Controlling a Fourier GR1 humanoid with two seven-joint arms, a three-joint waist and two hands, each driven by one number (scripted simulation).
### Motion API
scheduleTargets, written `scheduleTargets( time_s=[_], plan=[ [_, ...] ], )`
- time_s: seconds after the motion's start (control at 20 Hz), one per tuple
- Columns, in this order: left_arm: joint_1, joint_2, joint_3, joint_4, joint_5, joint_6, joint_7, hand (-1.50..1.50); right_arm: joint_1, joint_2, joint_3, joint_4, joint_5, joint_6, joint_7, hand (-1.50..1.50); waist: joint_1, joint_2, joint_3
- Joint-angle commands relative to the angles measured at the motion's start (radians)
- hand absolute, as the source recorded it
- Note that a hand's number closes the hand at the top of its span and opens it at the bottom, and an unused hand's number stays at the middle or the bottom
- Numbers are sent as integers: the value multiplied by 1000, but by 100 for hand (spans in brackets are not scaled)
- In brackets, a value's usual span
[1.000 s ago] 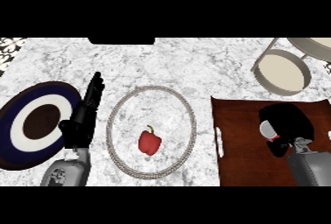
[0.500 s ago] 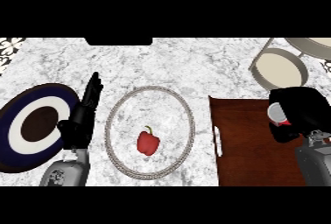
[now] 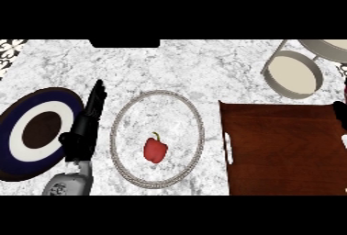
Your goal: Pick the can from the tray and place it in the tiered basket
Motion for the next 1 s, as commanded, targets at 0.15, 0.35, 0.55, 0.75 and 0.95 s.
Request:
scheduleTargets(
  time_s=[0.15,0.35,0.55,0.75,0.95],
  plan=[
    [-59,-20,-30,6,-28,28,56,0,-299,-49,-142,69,-93,189,108,150,8,3,0],
    [-30,10,7,40,3,1,-11,0,-387,46,-242,154,-165,145,157,150,10,4,0],
    [32,-25,-52,-59,-18,14,29,0,-418,27,-238,252,-188,92,185,150,12,3,1],
    [-48,-6,4,52,-8,11,-29,0,-484,-25,-207,417,-176,-40,163,150,11,7,1],
    [-16,-25,-26,23,-18,14,-20,0,-431,-118,-144,555,-116,-200,58,150,15,8,1]
  ],
)
